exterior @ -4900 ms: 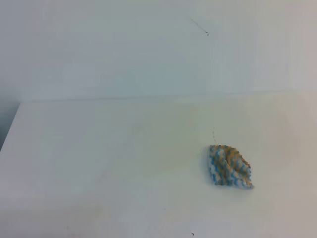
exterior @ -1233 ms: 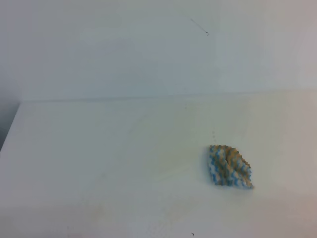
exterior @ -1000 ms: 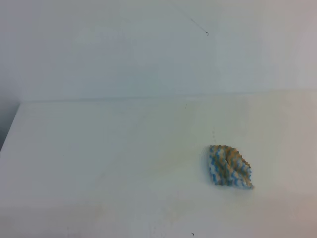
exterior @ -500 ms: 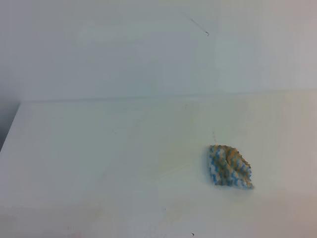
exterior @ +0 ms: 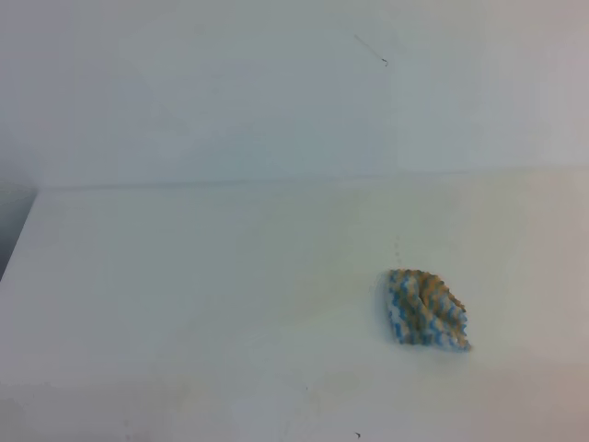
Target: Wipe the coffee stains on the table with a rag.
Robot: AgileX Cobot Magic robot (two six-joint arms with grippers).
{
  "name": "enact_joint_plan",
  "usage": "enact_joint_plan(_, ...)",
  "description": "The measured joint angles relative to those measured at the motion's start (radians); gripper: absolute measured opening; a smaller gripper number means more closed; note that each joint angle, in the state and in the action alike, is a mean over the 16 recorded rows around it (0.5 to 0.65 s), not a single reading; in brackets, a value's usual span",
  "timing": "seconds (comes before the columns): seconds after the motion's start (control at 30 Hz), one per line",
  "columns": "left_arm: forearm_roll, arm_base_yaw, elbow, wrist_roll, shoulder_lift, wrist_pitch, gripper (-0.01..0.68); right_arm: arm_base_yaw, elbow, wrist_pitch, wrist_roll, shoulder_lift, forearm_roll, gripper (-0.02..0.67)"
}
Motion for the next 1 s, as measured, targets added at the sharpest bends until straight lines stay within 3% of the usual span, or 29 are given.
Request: enact_joint_plan(1.0, 0.0, 0.0, -0.006, 0.0, 0.004, 0.002, -0.001, 0.0, 0.002, -0.001, 0.0, -0.001, 0.0, -0.004)
